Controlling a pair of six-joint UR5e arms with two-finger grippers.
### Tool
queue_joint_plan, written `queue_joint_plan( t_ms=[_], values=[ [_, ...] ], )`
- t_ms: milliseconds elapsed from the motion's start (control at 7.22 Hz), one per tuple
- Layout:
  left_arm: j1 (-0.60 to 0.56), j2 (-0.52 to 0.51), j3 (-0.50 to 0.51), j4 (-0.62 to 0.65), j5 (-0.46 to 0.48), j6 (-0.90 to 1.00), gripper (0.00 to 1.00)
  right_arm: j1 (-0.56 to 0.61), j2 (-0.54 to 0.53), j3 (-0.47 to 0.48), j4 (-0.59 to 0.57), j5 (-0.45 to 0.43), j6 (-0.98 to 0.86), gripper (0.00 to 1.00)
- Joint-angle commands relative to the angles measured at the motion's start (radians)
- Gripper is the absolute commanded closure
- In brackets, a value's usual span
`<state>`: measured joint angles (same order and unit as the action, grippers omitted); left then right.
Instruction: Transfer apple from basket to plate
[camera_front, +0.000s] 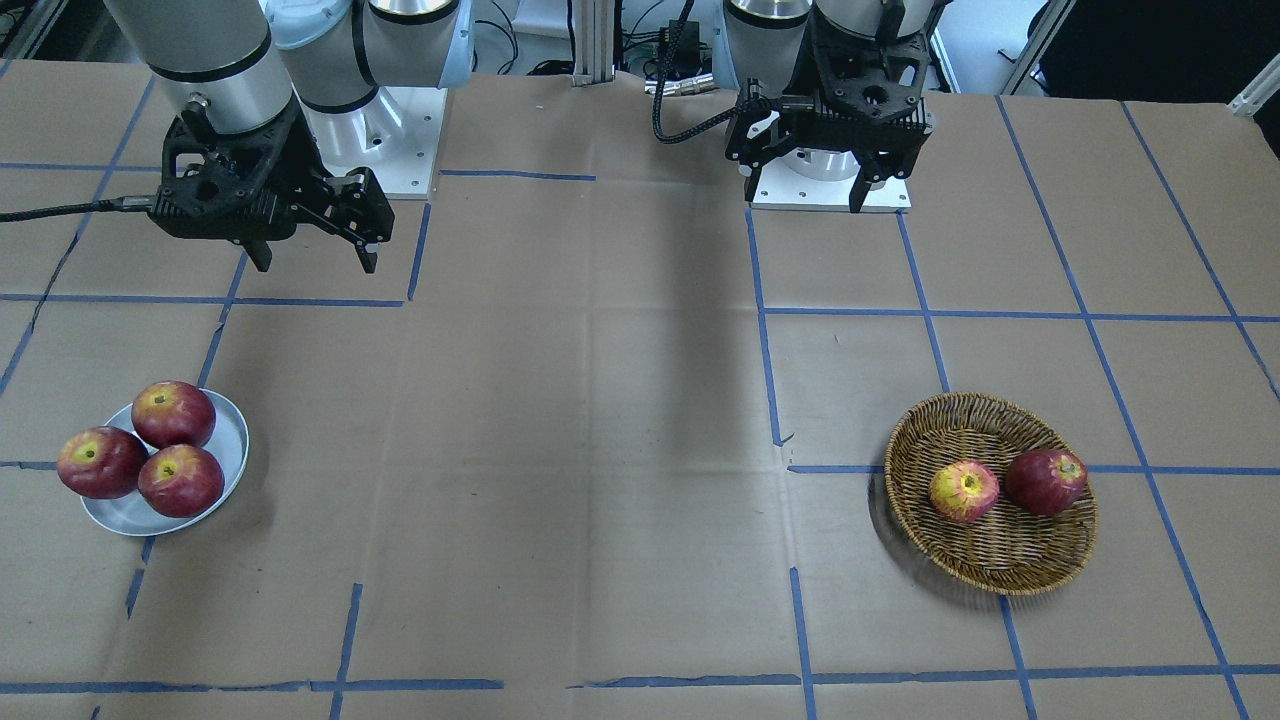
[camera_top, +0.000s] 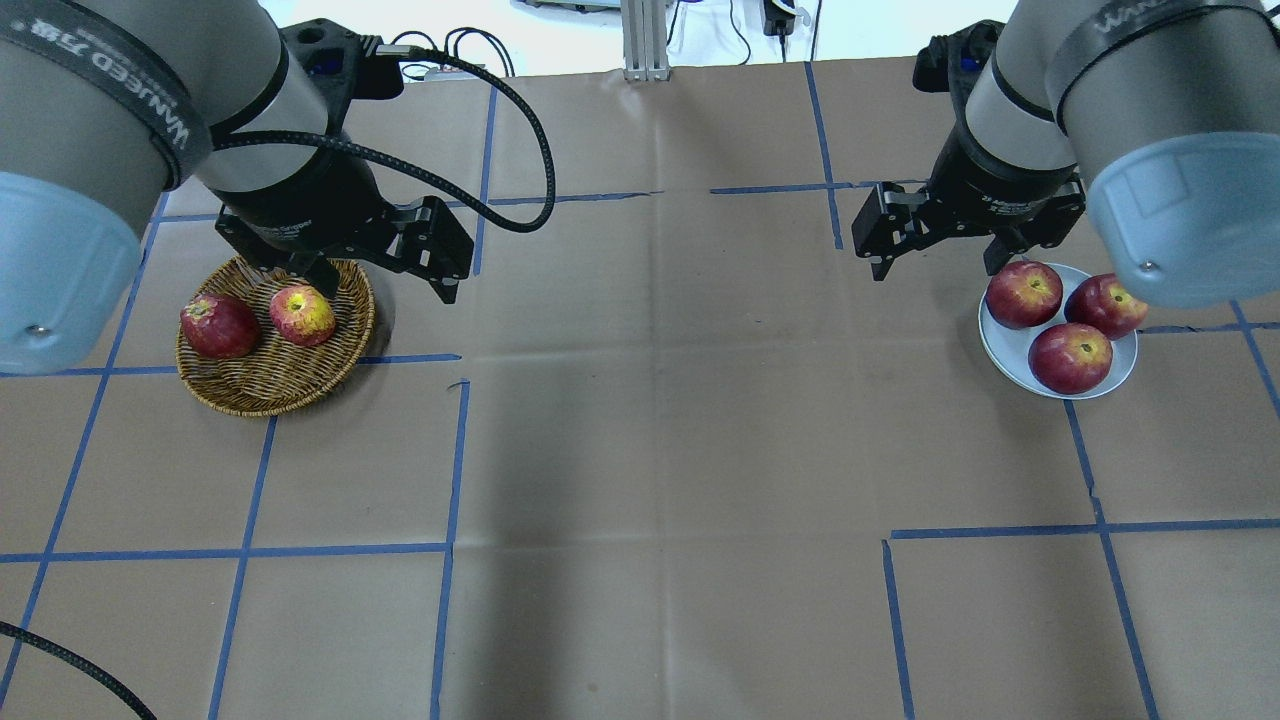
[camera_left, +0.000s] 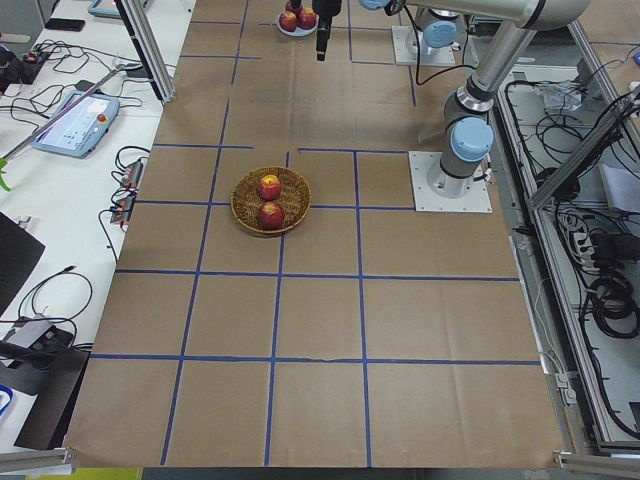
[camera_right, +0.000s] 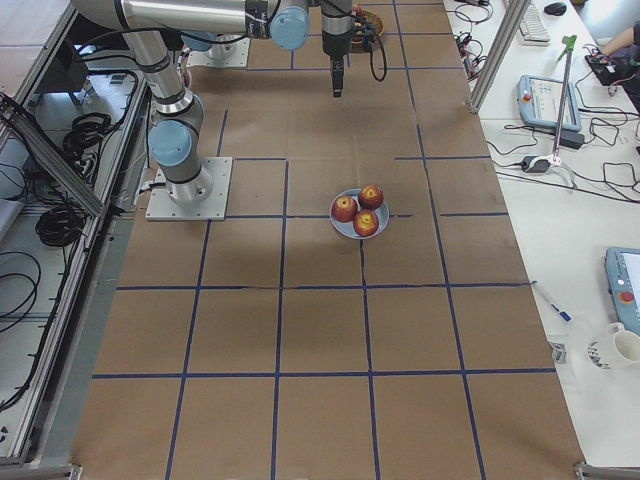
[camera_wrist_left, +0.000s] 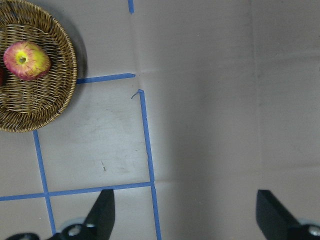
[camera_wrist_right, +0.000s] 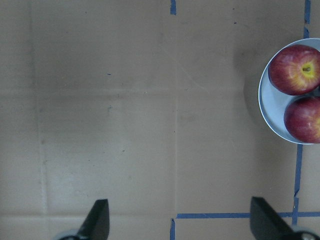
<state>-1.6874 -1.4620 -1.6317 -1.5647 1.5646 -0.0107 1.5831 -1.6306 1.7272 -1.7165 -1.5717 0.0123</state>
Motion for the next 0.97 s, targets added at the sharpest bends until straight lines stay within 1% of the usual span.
queue_joint_plan(
  t_ms=[0,554,831],
  values=[
    [0.000,0.002,-0.004,-0.002,0.002,0.000,0.01,0.000,0.000,0.000,0.000,0.001,0.000,0.00],
    [0.000,0.022,-0.010,-0.014,0.015,0.000,0.01,0.000,0.000,0.000,0.000,0.001,0.000,0.00],
    [0.006,0.000,-0.011,-0.014,0.020,0.018,0.01,0.000,-0.002,0.000,0.000,0.001,0.000,0.00]
  ],
)
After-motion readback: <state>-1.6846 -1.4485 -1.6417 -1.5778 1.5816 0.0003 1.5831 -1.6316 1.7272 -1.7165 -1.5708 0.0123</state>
